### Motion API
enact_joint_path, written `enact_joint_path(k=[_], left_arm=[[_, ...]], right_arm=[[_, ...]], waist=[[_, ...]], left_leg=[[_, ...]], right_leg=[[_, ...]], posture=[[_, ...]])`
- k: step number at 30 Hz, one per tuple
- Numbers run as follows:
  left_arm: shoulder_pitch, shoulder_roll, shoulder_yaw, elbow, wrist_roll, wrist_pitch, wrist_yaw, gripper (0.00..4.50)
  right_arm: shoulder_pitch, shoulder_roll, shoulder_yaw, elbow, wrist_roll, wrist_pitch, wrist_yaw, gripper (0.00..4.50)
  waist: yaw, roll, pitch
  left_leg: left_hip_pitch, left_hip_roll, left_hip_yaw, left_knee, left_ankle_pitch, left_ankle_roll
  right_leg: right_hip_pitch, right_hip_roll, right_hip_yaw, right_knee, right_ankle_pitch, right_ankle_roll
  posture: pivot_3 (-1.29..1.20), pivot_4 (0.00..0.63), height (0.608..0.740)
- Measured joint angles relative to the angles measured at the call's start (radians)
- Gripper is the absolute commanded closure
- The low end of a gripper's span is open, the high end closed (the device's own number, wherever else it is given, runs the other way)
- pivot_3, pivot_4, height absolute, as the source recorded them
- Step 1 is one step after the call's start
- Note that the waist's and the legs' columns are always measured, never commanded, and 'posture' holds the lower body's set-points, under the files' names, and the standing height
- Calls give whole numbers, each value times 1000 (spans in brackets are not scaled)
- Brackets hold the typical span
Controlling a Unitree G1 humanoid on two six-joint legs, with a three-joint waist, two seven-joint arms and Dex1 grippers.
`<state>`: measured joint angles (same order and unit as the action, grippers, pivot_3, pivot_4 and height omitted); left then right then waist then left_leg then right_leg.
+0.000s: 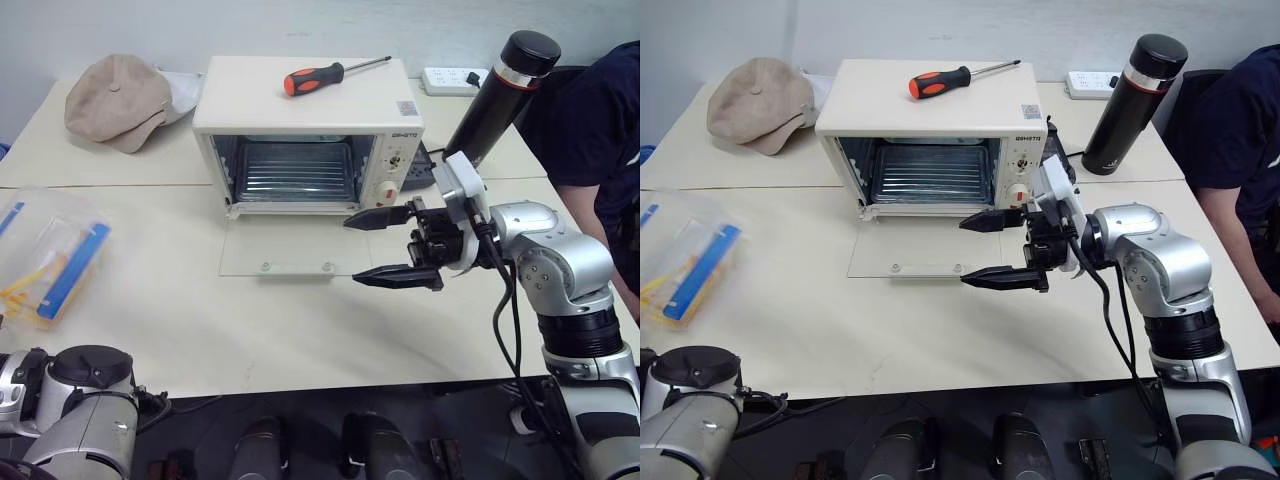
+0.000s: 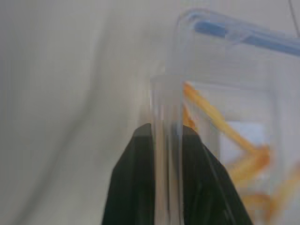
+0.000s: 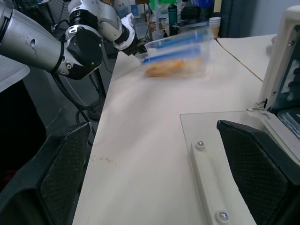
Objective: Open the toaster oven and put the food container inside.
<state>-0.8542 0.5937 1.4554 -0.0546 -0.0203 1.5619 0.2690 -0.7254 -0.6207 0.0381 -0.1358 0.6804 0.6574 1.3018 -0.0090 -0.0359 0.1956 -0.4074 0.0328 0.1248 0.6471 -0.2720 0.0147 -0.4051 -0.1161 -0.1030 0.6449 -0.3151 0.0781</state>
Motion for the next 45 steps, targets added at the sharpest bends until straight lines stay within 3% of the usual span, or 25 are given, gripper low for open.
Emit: enact_joint_path(k=[4,7,11,14,18,23,28,32,43,45], left_arm=[[75,61,-86,38,-6,32,-53,4478],[326,192,-289,51,-182,53,-265,4478],[492,348,-453,0,-424,61,-501,4478],[550,435,-515,-49,-549,61,-592,4478],[519,459,-630,-128,-737,61,-630,4478],[329,376,-820,-165,-900,62,-501,4478],[129,182,-978,-111,-905,62,-201,4478],[42,100,-1105,-81,-930,62,-33,4478],[-20,-19,-1132,-16,-1064,62,241,4478],[-21,-47,-1122,-10,-1071,60,275,3787]], right_arm=[[0,-35,-8,-1,30,36,4,0],[10,-87,-34,0,26,37,1,0],[46,-135,-62,0,24,28,8,0],[90,-160,-88,0,24,27,3,0],[124,-164,-118,-22,25,30,-34,0],[189,-182,-163,-71,38,46,-82,0],[231,-190,-202,-122,59,49,-128,0],[269,-184,-241,-148,69,42,-193,0],[332,-172,-250,-180,69,3,-260,0],[332,-171,-250,-180,69,-1,-267,0]], waist=[[-1,0,0],[-7,-2,0],[-4,-3,1],[-5,-1,1],[-4,0,2],[5,0,2],[10,-1,2],[7,-1,3],[12,-1,3],[12,-1,3]], left_leg=[[0,0,2,-1,0,0],[-1,1,3,-1,-1,-1],[-1,1,2,-1,-2,-3],[-1,1,2,-1,-2,-3],[0,0,1,-2,-1,-4],[-1,0,2,-1,0,-2],[-1,-1,2,1,3,5],[-1,0,2,0,4,5],[0,-1,0,3,5,5],[0,-1,0,3,5,5]], right_leg=[[-2,0,1,0,0,0],[-5,-1,1,1,-1,-2],[-5,-4,0,-2,-3,-5],[-5,-5,1,-2,-3,-6],[-5,-5,0,-1,-3,-6],[-4,-5,-1,-1,-3,-6],[-3,-3,-1,0,-2,-4],[-3,-1,0,1,-2,-4],[-2,0,1,1,-2,-4],[-2,0,1,1,-2,-4]], posture=[[0,150,740],[0,150,740],[0,150,740],[0,150,740],[0,150,740],[0,150,740],[0,150,740],[0,150,740],[0,150,740],[0,150,740]])
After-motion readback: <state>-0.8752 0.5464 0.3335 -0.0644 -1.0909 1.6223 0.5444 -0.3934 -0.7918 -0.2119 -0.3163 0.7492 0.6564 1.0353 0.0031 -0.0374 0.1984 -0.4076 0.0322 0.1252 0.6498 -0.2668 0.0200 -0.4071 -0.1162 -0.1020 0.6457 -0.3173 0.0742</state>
